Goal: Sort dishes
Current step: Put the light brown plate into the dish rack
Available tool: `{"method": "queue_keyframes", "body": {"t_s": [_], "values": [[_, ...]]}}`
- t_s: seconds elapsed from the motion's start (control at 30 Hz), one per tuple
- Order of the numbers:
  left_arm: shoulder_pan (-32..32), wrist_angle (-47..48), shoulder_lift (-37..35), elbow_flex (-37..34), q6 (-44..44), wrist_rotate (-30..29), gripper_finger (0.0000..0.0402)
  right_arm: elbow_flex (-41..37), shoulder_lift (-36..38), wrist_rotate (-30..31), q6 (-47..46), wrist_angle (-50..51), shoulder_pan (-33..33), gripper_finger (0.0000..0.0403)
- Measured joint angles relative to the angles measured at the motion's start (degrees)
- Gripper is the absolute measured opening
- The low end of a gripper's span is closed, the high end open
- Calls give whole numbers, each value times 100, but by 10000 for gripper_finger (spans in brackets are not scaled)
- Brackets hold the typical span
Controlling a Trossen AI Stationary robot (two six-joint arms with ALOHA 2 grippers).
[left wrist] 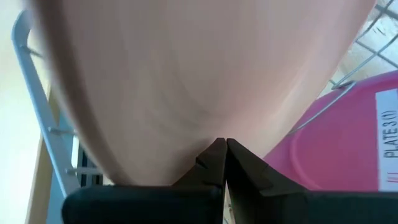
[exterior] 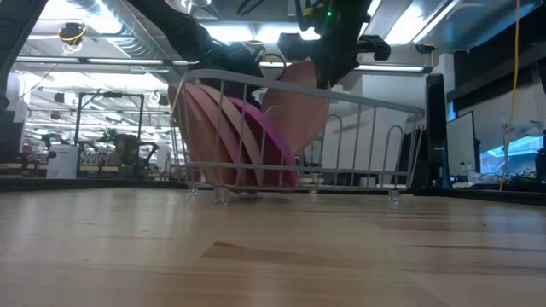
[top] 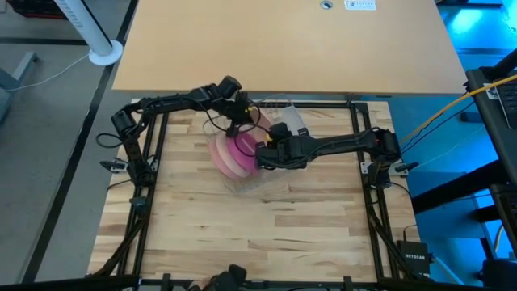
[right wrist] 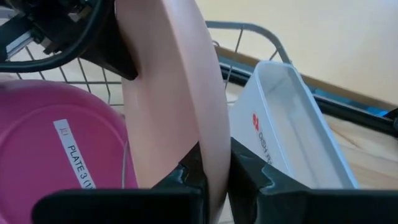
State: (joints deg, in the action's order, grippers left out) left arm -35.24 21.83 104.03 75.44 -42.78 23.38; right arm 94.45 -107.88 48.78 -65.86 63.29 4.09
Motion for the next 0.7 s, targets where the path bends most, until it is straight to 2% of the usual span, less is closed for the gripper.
{"method": "queue_keyframes", "body": {"t_s": [0.27, 0.53, 0.7], "values": [[26, 1, 0, -2, -127, 0, 1, 7, 14, -254, -40, 23, 1, 42], [39, -55, -2, -2, -273, 65, 1, 13, -11, -644, -108, -83, 26, 90], [39, -19, -2, 0, -268, 63, 1, 9, -15, -998, -97, -42, 18, 105]]}}
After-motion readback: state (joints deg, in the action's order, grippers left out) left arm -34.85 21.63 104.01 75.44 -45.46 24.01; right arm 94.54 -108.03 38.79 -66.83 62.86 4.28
